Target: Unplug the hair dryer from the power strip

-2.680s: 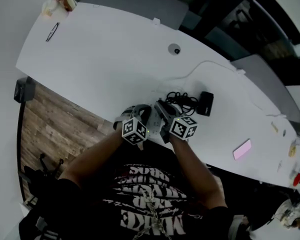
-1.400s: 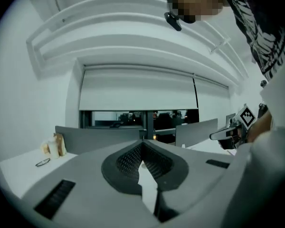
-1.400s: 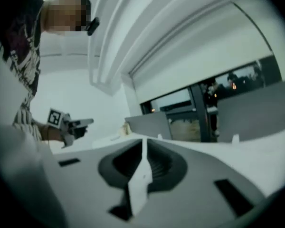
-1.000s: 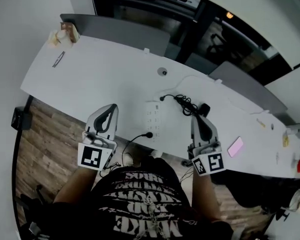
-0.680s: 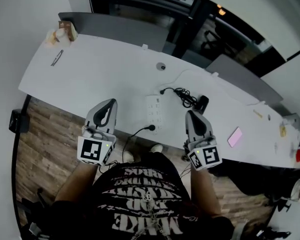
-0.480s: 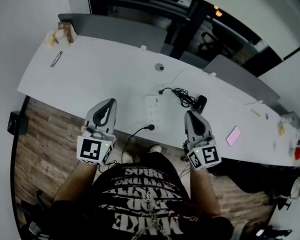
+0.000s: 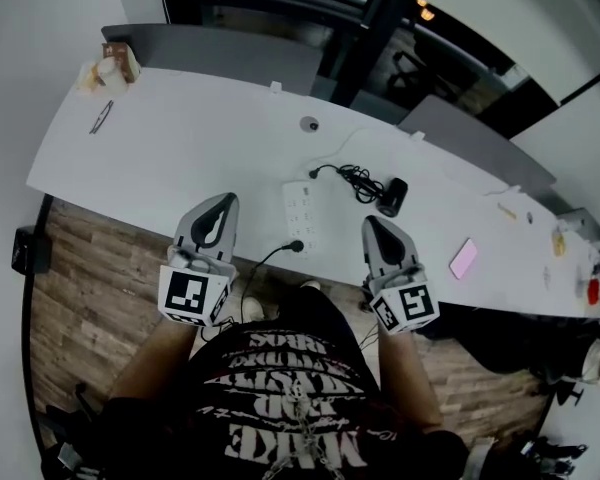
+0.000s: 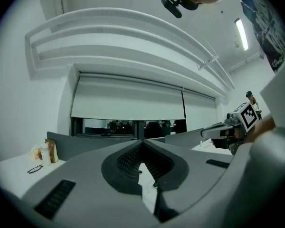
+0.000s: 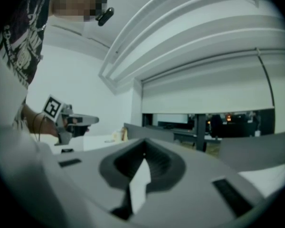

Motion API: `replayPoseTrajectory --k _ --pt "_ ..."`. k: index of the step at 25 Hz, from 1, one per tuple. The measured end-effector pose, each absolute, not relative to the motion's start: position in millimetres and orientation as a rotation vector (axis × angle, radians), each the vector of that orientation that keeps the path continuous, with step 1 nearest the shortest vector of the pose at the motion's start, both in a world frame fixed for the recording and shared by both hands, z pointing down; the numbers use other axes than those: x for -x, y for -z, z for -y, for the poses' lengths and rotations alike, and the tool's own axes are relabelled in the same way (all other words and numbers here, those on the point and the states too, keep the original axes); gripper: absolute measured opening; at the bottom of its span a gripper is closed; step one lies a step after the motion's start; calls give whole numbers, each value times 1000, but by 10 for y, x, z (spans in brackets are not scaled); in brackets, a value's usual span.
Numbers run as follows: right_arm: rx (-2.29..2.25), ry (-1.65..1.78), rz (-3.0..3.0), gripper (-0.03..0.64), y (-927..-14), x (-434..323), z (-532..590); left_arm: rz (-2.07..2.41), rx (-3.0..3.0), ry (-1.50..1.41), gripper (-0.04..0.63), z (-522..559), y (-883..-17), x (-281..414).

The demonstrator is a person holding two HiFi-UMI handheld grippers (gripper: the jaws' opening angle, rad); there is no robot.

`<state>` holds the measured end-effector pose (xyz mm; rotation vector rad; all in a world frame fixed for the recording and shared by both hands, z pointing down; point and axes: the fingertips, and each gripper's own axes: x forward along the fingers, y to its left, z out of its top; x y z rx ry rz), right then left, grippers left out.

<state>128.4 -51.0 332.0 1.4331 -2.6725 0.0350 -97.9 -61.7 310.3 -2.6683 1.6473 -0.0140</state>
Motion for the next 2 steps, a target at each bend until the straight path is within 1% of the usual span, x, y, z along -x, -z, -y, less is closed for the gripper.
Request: replayPoseTrajectory --k 2 --pt "-1435 -44 2666 34 -3362 -1317 534 -1639 2683 23 20 643 -3158 925"
